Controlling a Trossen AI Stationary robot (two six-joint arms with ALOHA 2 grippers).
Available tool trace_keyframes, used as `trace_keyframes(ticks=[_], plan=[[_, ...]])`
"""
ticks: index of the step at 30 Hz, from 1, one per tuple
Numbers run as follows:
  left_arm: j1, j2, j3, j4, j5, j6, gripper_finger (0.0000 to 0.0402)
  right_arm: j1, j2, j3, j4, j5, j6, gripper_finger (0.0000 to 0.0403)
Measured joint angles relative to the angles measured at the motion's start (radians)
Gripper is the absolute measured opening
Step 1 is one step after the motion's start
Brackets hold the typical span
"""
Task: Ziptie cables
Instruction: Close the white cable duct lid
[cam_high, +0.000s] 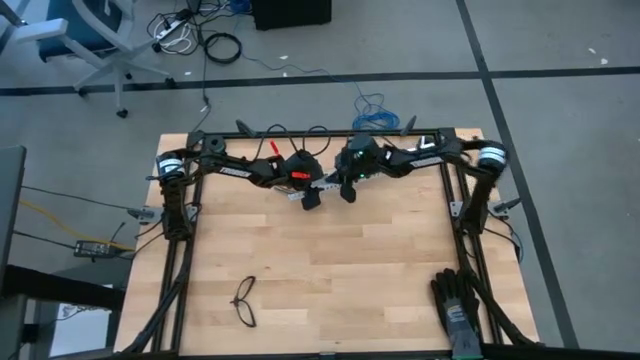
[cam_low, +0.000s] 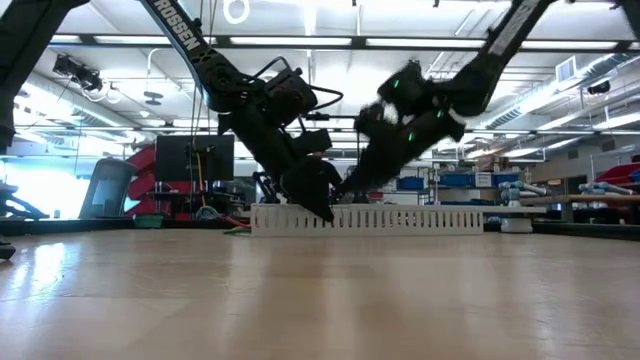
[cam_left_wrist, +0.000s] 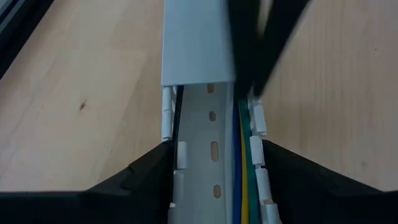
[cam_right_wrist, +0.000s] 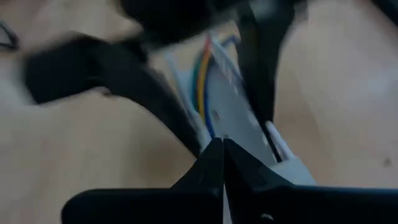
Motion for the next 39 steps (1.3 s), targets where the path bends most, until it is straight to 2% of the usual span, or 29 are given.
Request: trace_keyframes(ticks=[3,6,9,11,14,18,22,25,30,39], plan=[[0.001,0.0,0.0,-0.006,0.0,0.0,0.0241,0.005,-0.116,-0.022,-0.033,0.035,-0.032,0.0],[0.001,0.0,0.0,-0.008,-0.002,0.002,0.0241,-0.01,-0.207,-0.03,-0.195,0.125,-0.062,0.0],[0.001,0.0,0.0,-0.011,0.004,0.016,0.0241,-0.039,-0.242,-0.032,-0.361,0.199,-0.085,0.0],[0.001,0.0,0.0,-0.011,0.017,0.023,0.0241,-0.068,-0.229,-0.032,-0.417,0.204,-0.081,0.0],[0.001,-0.001,0.0,-0.013,0.023,0.024,0.0241,-0.087,-0.138,-0.027,-0.377,0.143,-0.057,0.0],[0.001,-0.002,-0.002,-0.017,0.022,0.023,0.0241,-0.052,0.026,0.077,-0.327,0.065,-0.056,0.0],[0.001,-0.002,-0.002,-0.018,0.028,0.023,0.0241,-0.017,0.088,0.158,-0.318,-0.032,-0.085,0.0],[0.001,-0.001,-0.001,-0.01,0.037,0.021,0.0241,0.005,0.047,0.161,-0.308,0.006,-0.117,0.0],[0.0,0.0,-0.001,-0.006,0.024,0.019,0.0241,0.017,-0.101,0.127,-0.286,0.028,-0.129,0.0],[-0.019,-0.016,-0.004,0.014,-0.044,0.116,0.0241,0.03,-0.255,0.028,-0.269,0.044,-0.12,0.0]])
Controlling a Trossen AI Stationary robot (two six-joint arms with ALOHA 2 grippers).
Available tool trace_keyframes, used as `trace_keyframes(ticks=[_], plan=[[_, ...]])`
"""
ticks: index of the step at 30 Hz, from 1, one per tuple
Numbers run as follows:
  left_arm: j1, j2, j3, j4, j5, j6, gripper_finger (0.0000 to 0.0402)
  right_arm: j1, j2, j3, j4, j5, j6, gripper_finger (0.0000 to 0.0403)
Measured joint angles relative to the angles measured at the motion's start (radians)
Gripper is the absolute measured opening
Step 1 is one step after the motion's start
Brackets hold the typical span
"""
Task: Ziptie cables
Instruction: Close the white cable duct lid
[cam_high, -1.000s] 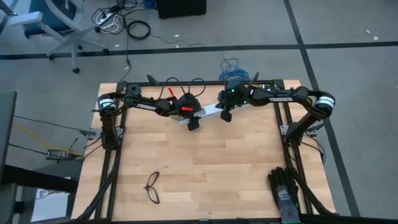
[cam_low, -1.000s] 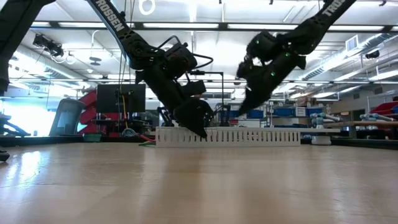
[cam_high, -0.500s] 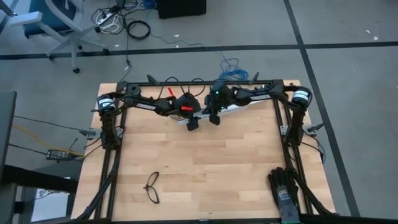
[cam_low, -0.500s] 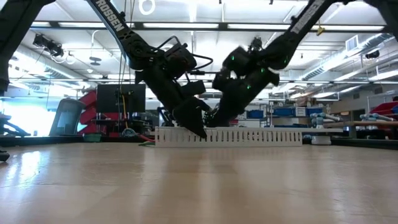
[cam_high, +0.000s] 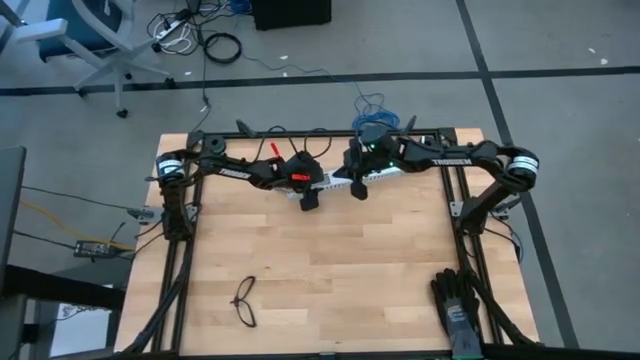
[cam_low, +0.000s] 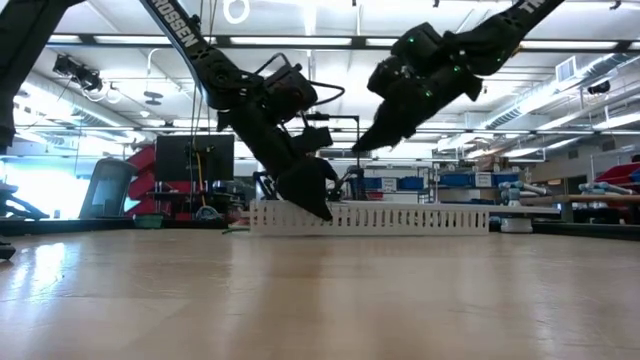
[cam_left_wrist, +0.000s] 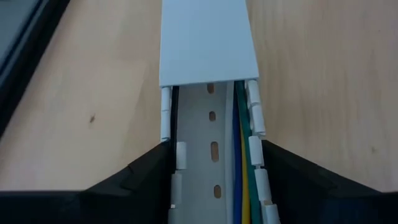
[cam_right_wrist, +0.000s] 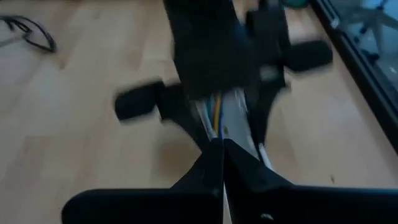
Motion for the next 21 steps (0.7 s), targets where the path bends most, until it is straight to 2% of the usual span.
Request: trace_keyframes(ticks=[8,13,21], plan=[[-0.003,-0.024,0.0,0.011,-0.003,0.012,0.0241,0.0,-0.026,-0.08,0.041,0.041,0.034,0.0],[-0.005,-0.025,0.0,-0.019,0.006,-0.067,0.0241,0.0,-0.026,-0.122,0.085,0.041,0.066,0.0],[-0.006,-0.026,0.001,-0.028,-0.023,-0.106,0.025,0.0,-0.026,-0.166,0.142,0.031,0.109,0.0]])
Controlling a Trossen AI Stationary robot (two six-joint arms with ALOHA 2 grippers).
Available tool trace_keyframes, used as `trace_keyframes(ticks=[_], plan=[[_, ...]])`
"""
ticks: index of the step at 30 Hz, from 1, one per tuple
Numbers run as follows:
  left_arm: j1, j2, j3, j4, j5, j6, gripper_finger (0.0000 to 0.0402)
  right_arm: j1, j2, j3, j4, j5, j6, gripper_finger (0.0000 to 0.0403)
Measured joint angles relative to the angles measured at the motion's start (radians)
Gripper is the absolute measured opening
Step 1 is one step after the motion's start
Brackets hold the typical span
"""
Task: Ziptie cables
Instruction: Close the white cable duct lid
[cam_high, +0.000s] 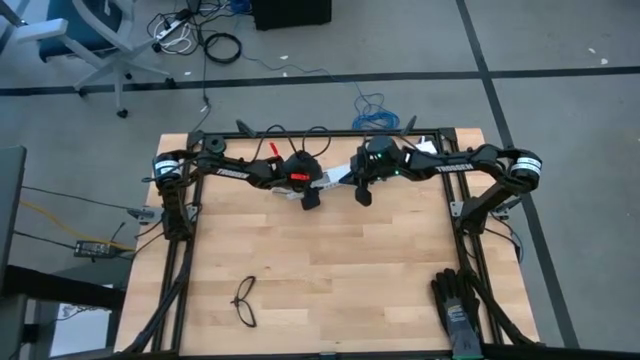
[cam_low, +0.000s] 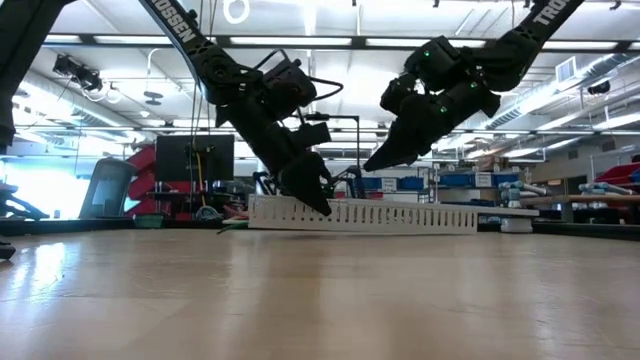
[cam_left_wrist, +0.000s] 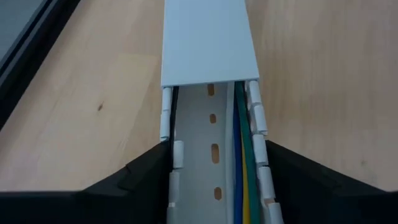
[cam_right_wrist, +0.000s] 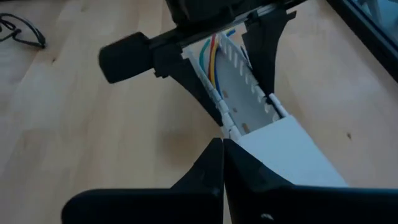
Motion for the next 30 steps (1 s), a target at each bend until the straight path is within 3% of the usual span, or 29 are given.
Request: trace_keyframes(ticks=[11,14,19,21,25,30], plan=[[-0.002,0.008,-0.001,0.06,-0.027,0.04,0.0359,0.007,0.0,-0.023,0.021,-0.001,0.027,0.0],[-0.001,0.006,0.0,0.085,-0.027,-0.011,0.0382,0.015,0.0,-0.023,0.021,-0.002,0.028,0.0],[-0.002,0.004,0.007,0.044,-0.016,-0.053,0.0392,0.019,0.0,-0.023,0.021,-0.002,0.028,0.0],[-0.002,-0.025,0.009,0.0,0.045,-0.034,0.0392,0.018,0.0,-0.023,0.018,-0.002,0.029,0.0],[-0.014,-0.139,0.013,-0.015,0.16,0.012,0.0392,0.019,0.0,-0.023,-0.003,-0.001,0.029,0.0],[-0.021,-0.292,0.003,-0.12,0.175,0.056,0.0392,0.018,0.0,-0.023,-0.053,0.028,0.028,0.0]])
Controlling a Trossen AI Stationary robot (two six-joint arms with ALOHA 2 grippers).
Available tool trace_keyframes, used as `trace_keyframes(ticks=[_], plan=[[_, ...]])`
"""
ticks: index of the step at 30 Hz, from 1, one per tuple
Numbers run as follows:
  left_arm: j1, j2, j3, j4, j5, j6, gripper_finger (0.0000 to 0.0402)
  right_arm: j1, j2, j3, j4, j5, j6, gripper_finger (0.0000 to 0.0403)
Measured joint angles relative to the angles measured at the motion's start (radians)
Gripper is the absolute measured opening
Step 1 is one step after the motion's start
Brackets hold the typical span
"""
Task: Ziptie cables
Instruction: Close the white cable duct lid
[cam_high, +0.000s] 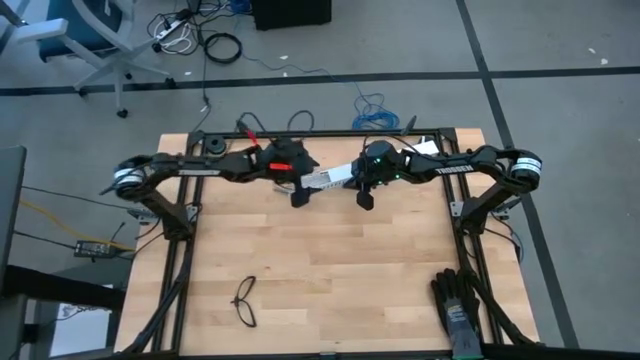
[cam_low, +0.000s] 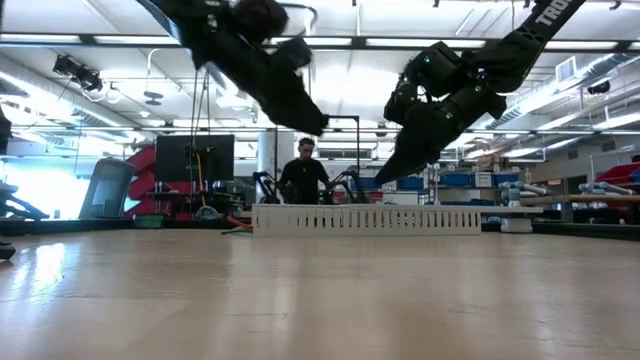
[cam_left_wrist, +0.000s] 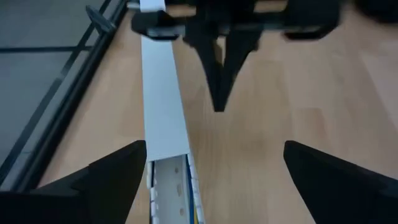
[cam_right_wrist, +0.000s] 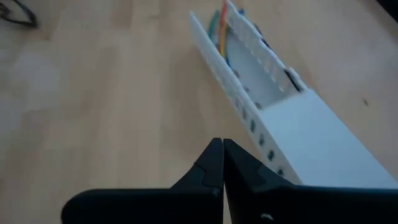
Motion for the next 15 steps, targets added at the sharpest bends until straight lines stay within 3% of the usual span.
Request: trace_keyframes(ticks=[4,15], plan=[[0.0,-0.07,-0.063,0.0,0.008,-0.015,0.0392,0.0,0.0,0.0,-0.029,0.026,0.0,0.0],[0.007,-0.072,-0.235,0.108,-0.024,-0.074,0.0392,-0.002,0.0,0.0,-0.073,0.053,-0.001,0.0]])
